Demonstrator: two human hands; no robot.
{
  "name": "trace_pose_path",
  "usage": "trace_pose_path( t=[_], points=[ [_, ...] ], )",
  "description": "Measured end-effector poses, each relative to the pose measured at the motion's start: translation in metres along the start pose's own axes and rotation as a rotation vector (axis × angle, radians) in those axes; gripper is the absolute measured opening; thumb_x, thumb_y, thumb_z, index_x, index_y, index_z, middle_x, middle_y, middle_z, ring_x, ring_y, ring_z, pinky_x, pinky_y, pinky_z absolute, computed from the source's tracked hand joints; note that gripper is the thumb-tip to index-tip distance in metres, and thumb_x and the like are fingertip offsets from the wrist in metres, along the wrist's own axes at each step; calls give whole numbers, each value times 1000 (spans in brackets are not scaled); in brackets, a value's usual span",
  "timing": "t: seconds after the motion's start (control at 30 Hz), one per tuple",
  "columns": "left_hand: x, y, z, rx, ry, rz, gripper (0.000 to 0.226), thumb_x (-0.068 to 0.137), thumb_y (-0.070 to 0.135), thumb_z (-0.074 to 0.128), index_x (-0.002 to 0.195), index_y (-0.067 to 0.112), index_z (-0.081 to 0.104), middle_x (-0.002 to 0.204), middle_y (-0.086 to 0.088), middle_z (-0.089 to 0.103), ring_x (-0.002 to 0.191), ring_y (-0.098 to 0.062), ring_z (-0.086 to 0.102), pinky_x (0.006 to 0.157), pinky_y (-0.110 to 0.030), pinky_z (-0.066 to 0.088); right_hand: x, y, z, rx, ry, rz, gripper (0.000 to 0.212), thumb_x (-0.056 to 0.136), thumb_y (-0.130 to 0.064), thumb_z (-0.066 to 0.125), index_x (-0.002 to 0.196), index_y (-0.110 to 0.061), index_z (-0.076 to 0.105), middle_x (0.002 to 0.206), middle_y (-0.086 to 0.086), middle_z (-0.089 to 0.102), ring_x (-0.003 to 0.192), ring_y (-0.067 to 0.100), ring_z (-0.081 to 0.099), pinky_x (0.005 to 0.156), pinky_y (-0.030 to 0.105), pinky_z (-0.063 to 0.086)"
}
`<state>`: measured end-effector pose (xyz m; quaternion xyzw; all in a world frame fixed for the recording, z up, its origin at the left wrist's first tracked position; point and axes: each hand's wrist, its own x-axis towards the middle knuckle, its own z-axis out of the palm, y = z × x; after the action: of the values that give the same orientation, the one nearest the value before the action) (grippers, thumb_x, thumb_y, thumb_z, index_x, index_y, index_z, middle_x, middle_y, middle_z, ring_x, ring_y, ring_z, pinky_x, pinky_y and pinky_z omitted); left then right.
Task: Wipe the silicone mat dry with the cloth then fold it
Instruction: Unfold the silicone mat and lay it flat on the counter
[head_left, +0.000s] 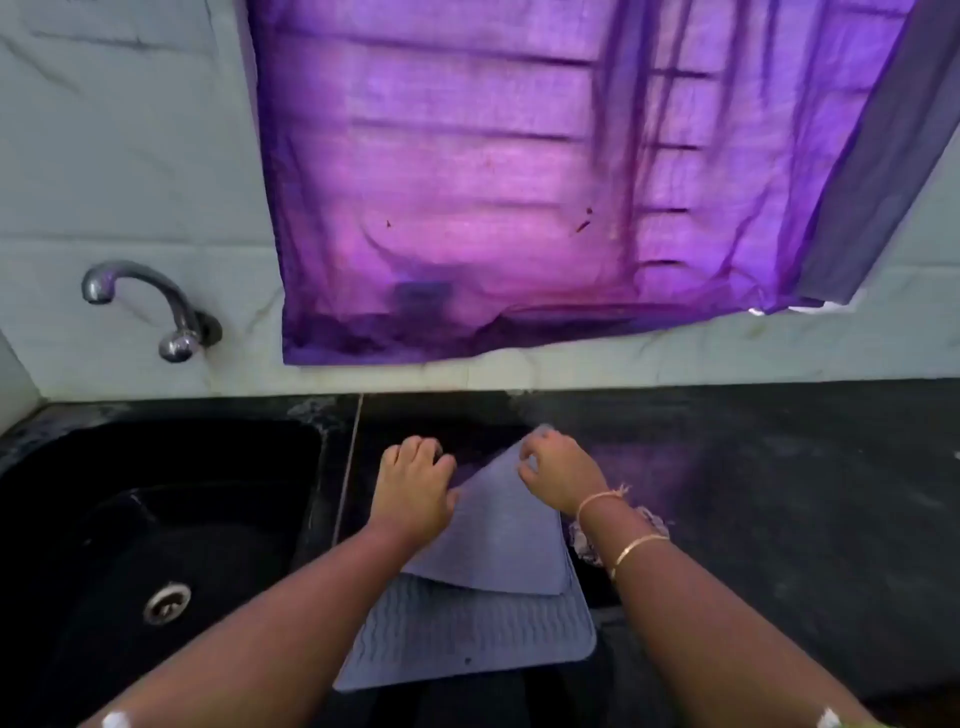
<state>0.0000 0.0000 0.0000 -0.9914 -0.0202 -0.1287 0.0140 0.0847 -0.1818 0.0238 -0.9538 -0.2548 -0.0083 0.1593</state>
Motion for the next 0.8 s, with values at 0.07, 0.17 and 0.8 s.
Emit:
trace_pose_path(
  t=[0.07,0.17,0.8],
  points=[
    [-12,8,19,-9,-100,-22,38,87,45,47,119,28,57,121,3,51,115,-22,42,90,-35,34,-11,14,18,13,-130,101,25,89,-27,52,106,-11,62,116,15,59,109,32,54,90,36,46],
    [-28,18,46,-70,-205,-68,36,88,43,49,122,30,56,122,4,51,113,-20,45,90,-33,35,-31,33,45,55,-214,255,27,87,-29,54,105,-9,60,114,16,57,104,33,56,88,36,47],
    [-20,47,82,-238,-381,-95,60,78,71,48,116,25,56,118,5,55,108,-17,49,91,-33,40,-9,40,76,127,-216,470,42,84,-17,59,123,-8,45,122,22,50,113,38,53,90,40,47]
  ],
)
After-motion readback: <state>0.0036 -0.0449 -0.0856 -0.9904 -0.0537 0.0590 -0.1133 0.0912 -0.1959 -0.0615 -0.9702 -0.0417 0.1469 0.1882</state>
